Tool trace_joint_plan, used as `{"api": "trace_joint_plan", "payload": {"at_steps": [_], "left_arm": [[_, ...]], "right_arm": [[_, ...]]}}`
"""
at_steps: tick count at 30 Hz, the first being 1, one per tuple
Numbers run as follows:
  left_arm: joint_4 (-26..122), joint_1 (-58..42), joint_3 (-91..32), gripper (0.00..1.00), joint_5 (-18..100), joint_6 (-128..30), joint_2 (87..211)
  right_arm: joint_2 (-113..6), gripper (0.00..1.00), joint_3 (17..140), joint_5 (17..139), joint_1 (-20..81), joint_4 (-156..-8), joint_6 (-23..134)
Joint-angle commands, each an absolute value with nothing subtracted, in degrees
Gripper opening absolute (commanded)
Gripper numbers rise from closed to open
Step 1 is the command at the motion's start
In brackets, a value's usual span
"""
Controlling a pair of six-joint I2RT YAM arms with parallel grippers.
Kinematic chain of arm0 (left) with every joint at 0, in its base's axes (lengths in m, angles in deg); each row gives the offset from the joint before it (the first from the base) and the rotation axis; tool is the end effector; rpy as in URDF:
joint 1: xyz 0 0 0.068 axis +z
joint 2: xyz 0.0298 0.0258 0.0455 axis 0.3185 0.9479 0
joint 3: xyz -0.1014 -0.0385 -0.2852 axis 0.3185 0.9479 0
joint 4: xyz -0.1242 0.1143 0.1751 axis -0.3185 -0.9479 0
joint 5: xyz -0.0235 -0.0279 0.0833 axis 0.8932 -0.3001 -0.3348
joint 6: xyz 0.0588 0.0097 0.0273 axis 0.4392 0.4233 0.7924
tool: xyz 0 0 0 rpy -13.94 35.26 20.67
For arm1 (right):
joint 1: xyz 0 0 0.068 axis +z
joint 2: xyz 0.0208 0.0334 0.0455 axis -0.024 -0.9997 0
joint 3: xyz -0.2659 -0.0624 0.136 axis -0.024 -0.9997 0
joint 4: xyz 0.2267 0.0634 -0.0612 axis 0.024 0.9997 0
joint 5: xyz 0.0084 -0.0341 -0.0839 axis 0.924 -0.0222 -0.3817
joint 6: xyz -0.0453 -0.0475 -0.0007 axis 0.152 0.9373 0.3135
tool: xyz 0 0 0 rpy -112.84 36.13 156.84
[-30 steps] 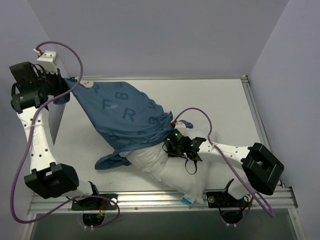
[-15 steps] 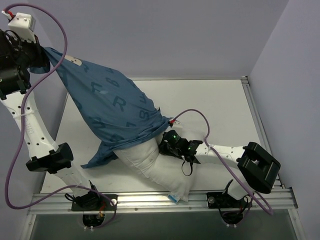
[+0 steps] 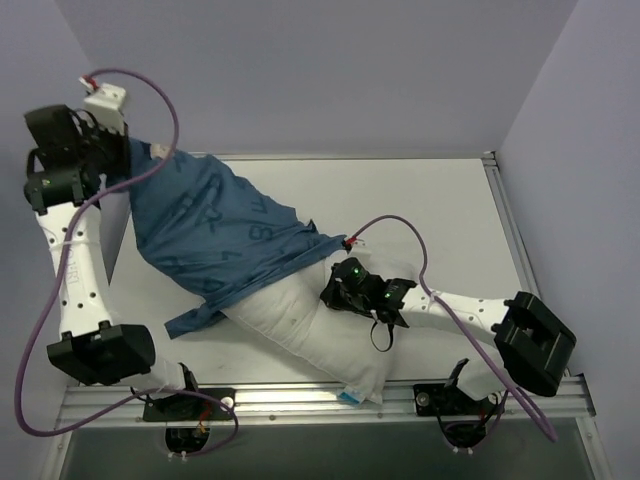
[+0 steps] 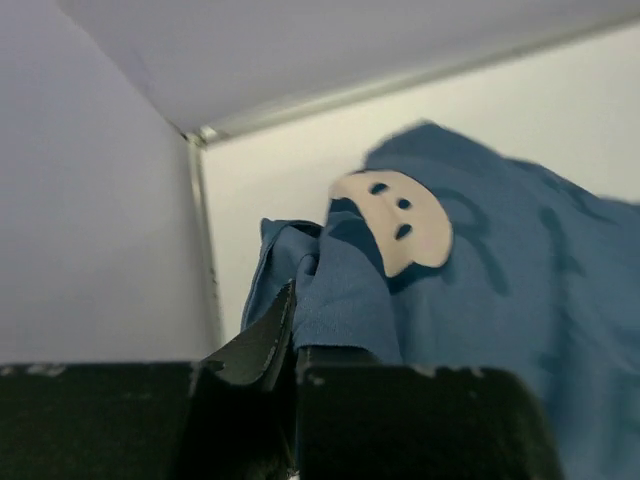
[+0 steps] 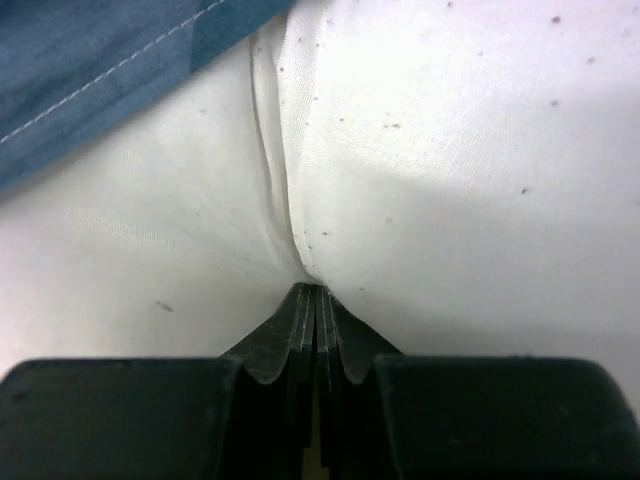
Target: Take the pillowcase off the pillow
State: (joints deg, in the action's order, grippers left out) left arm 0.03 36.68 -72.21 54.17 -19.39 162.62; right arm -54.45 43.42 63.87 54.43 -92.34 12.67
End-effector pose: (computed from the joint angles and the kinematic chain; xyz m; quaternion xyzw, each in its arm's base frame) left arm 0.2965 0.0772 0.5220 0.1094 0.8042 0.0327 0.5833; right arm 0.1809 0.2312 0.2397 -0.0006 0.8700 0.3526 0.3446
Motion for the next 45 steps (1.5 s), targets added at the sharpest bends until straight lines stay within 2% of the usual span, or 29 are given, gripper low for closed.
{"api": "trace_joint_plan", "payload": {"at_steps": [1,3,7,9,10,14,21,25,26,27,28,31,33,35,36,37,38,42,45], "left_arm": [[6.37,33.51,-58.54,0.02,53.59,-14.96,155.36],[4.79,33.51,-49.60,0.05,52.37,-14.34,153.78],[3.56,33.08,-39.18,0.55,53.75,-9.00,151.31],[1.02,32.11,-38.46,0.90,56.56,-5.66,150.43],[0.31,30.89,-38.99,0.94,57.01,-4.77,150.16],[2.83,30.44,-43.99,0.94,55.45,-5.63,149.99],[8.30,32.54,-59.10,0.94,37.60,-23.01,155.78],[8.38,34.49,-64.48,0.94,47.14,-36.31,155.88],[8.21,32.65,-64.74,0.94,53.52,-35.88,155.79],[5.95,29.59,-64.83,0.94,54.37,-34.57,156.14],[3.75,20.51,-64.83,0.94,54.21,-29.68,156.66],[-2.85,2.04,-61.24,0.96,51.40,-20.25,159.21],[-5.75,-4.51,-57.99,0.84,50.26,-17.08,162.71],[-8.82,-12.14,-57.80,0.67,49.46,-13.73,165.79],[-9.80,-14.02,-58.84,0.66,49.37,-12.94,169.20],[-10.68,-15.78,-59.64,0.67,49.02,-12.06,170.80],[-11.56,-18.58,-60.34,0.74,48.67,-11.97,172.38],[-11.74,-22.56,-63.77,0.86,49.28,-12.14,179.33],[-11.39,-23.44,-64.65,0.87,52.09,-13.71,182.24]], "right_arm": [[-56.19,0.00,39.38,62.53,53.41,-64.56,17.26],[-55.84,0.00,38.59,64.36,53.58,-65.96,17.35],[-54.78,0.00,36.92,66.74,53.49,-68.42,17.70],[-53.64,0.00,36.66,67.27,53.58,-68.95,18.05],[-53.29,0.00,36.48,67.36,53.49,-69.04,18.14],[-51.88,0.00,35.95,67.71,53.41,-69.48,17.87],[-52.41,0.00,35.86,67.98,53.32,-69.66,18.05],[-52.15,0.00,35.43,67.97,53.32,-69.66,17.79],[-51.71,0.00,35.25,68.06,53.23,-69.83,17.79],[-51.45,0.00,35.16,68.06,53.23,-69.92,17.79],[-51.09,0.00,34.99,68.15,53.06,-70.10,17.87],[-50.30,0.00,34.55,68.41,52.70,-70.54,17.87],[-49.69,0.00,33.93,68.76,52.18,-70.63,17.70],[-48.38,0.00,33.32,68.94,51.56,-70.80,17.70],[-47.93,0.00,33.14,68.94,51.30,-70.80,17.61],[-47.06,0.00,32.97,69.20,50.95,-70.89,17.61],[-46.53,0.00,32.79,69.21,50.34,-70.80,17.61],[-44.24,0.00,31.47,69.29,49.37,-70.45,17.00],[-42.74,0.00,31.29,68.94,49.01,-69.93,16.73]]}}
